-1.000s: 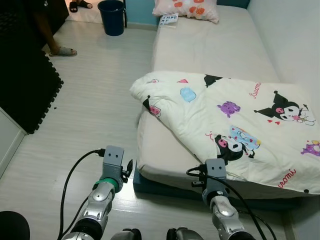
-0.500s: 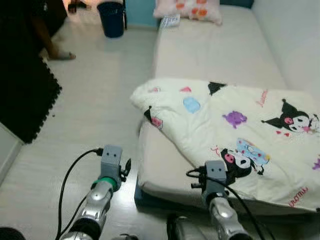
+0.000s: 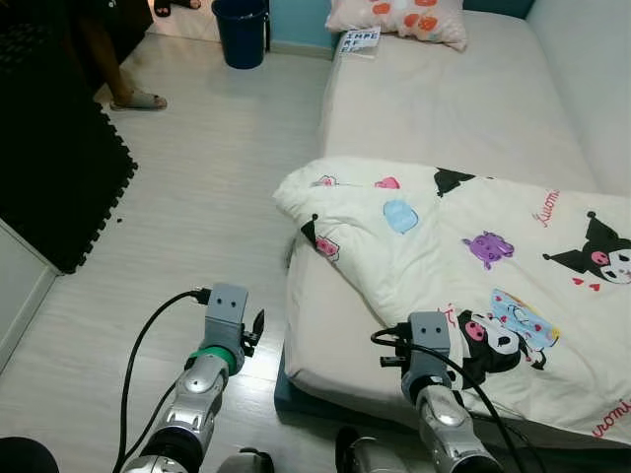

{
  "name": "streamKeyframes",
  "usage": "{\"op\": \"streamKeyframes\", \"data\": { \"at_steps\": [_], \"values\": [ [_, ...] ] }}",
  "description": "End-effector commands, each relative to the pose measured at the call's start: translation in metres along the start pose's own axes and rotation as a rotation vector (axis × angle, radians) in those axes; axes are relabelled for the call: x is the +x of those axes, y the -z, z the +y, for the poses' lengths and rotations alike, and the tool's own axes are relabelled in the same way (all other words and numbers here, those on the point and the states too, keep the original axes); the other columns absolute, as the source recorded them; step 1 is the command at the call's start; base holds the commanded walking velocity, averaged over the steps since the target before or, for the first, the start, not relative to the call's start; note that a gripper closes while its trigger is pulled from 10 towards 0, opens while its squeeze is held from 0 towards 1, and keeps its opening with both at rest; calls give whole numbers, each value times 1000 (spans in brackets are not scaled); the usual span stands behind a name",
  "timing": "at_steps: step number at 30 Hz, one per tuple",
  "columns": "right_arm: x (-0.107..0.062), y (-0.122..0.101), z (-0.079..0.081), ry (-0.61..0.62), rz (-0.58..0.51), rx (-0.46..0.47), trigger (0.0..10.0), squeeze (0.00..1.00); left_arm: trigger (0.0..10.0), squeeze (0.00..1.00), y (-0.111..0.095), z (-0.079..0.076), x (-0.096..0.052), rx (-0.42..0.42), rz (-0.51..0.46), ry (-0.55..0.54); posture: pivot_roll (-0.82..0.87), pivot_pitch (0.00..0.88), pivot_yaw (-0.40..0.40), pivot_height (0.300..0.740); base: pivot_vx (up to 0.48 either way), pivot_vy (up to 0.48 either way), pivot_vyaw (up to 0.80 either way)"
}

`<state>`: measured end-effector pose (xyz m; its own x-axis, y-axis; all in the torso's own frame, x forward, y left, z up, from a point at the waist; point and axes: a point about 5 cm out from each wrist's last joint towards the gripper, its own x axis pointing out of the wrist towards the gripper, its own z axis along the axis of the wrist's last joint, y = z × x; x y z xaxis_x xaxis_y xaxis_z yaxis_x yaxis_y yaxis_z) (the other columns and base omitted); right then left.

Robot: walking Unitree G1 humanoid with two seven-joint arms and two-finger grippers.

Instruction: Clean up the room

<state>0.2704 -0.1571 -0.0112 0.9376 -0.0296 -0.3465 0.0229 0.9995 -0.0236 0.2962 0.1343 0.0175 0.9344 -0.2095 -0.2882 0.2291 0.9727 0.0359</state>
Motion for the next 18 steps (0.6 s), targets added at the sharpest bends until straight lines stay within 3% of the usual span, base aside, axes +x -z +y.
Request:
{"op": "streamKeyframes", "data": {
  "at_steps": [1,9,18],
  "values": [
    [-5,10,-4,14,37,10,10000,0,10000,0,11,-3,-4,-1,38,12,-10,125,33,740,0,0,0],
    [-5,11,-6,18,43,15,10000,0,10000,0,11,-5,-4,-2,37,17,-16,124,33,740,0,0,0],
    [-6,12,-7,19,45,24,10000,0,10000,0,11,-6,-5,4,35,23,-18,114,35,740,0,0,-800]
  ]
}}
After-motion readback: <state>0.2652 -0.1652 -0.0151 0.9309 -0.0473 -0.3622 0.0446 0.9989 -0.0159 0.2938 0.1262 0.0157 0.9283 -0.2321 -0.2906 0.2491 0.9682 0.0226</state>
